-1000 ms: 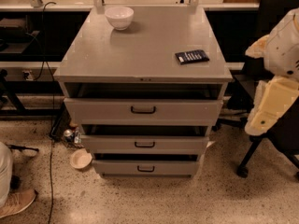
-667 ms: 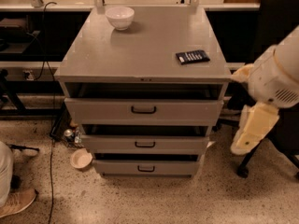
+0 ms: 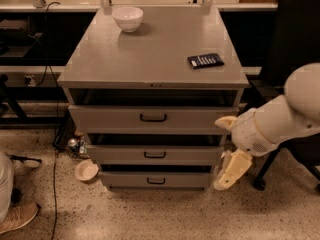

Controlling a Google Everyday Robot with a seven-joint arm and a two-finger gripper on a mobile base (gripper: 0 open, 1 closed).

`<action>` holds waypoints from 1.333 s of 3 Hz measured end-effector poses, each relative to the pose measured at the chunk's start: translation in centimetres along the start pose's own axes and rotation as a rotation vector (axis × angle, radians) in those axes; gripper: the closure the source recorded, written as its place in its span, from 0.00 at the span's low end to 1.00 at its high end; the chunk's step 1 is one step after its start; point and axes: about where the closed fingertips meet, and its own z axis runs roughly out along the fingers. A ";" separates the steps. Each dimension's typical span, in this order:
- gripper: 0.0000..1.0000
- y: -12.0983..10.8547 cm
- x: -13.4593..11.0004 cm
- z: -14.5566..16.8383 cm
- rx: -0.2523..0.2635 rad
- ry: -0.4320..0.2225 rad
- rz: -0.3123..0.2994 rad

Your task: Open bottom drawer

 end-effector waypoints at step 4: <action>0.00 -0.9 3.8 13.2 -0.118 -0.090 -0.046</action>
Offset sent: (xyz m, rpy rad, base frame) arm 0.0076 0.0242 -0.0451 0.0720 0.0345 0.0134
